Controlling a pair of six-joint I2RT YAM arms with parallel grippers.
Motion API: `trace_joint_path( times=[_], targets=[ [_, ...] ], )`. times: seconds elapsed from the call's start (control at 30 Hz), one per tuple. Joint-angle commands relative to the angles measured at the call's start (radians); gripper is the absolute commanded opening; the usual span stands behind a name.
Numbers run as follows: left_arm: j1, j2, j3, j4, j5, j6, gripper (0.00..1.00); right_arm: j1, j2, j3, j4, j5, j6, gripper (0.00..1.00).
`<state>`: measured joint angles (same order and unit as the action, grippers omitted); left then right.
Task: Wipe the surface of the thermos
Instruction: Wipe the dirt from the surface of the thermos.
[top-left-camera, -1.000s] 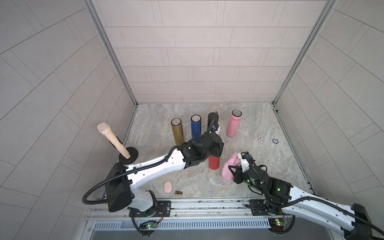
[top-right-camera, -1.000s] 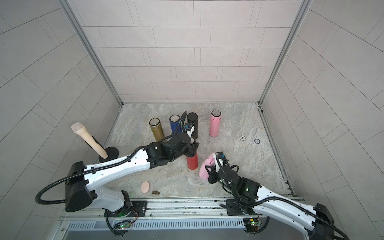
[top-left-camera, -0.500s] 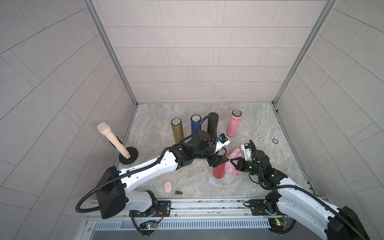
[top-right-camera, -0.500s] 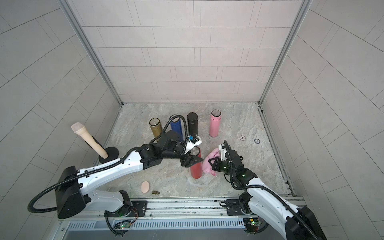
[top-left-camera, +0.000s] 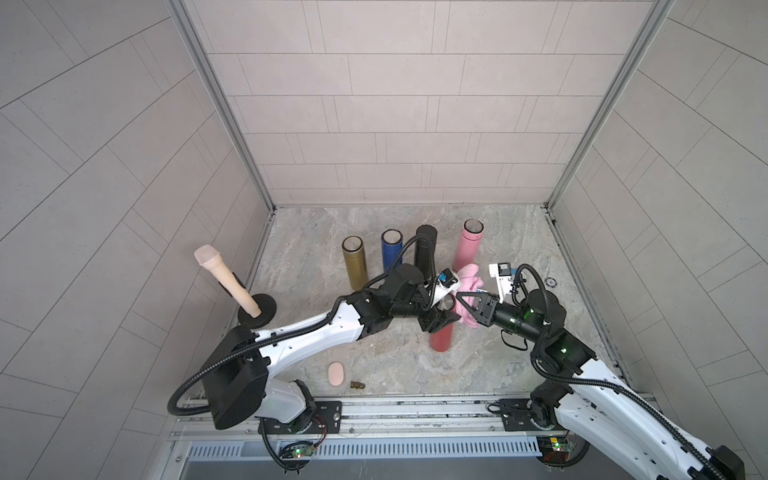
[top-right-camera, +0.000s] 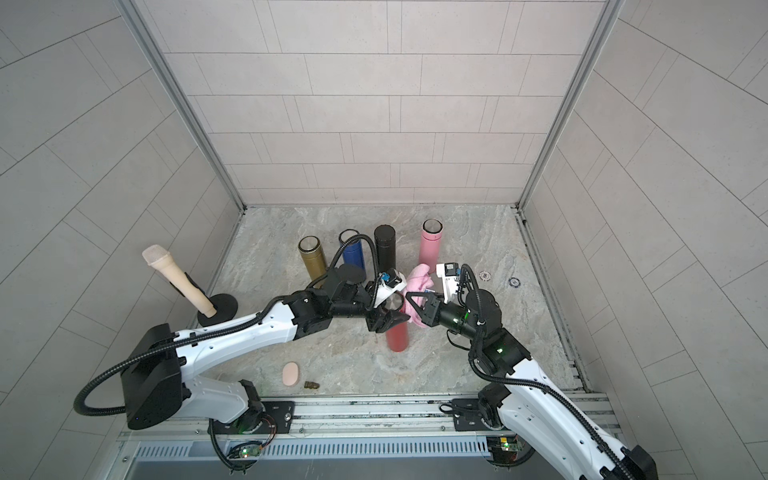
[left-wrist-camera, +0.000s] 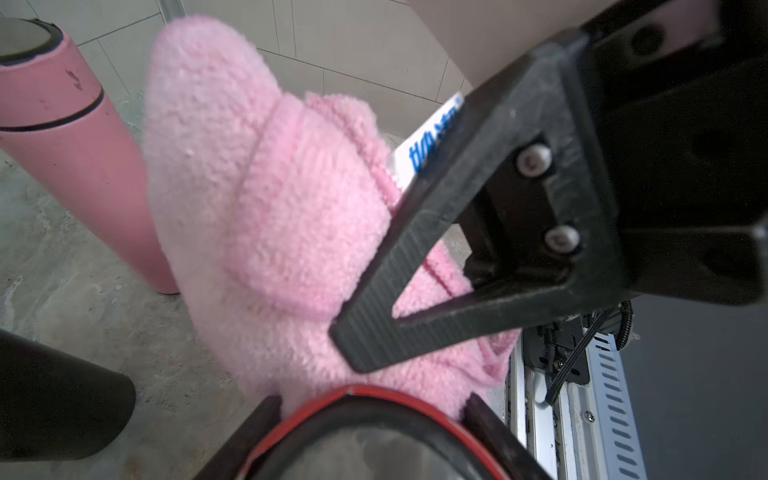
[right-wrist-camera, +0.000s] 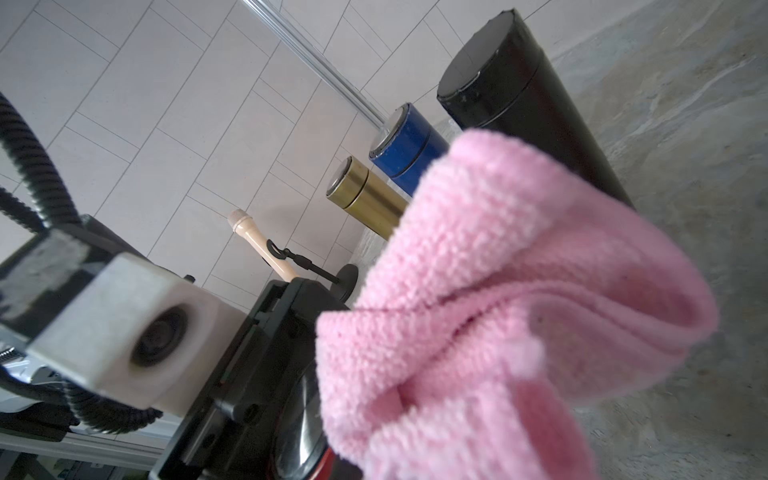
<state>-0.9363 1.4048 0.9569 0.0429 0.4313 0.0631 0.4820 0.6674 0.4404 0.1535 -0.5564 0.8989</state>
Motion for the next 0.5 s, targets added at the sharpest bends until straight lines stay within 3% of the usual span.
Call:
trace_joint_path(
  times=[0.0, 0.27, 0.47],
  targets=[
    [0.002, -0.015, -0.017, 0.105, -0.039, -0.003, 0.00, 0.017, -0.007, -0.016, 0.025, -0.022, 0.037, 0.00],
    [0.001, -0.063, -0.050, 0.152, -0.065, -0.020, 0.00, 0.052, -0.009, -0.278, 0.087, 0.077, 0.029, 0.00],
    [0.001, -0.086, -0.074, 0.188, -0.109, -0.030, 0.00, 0.052, -0.119, -0.305, -0.027, 0.138, -0.008, 0.00]
  ],
)
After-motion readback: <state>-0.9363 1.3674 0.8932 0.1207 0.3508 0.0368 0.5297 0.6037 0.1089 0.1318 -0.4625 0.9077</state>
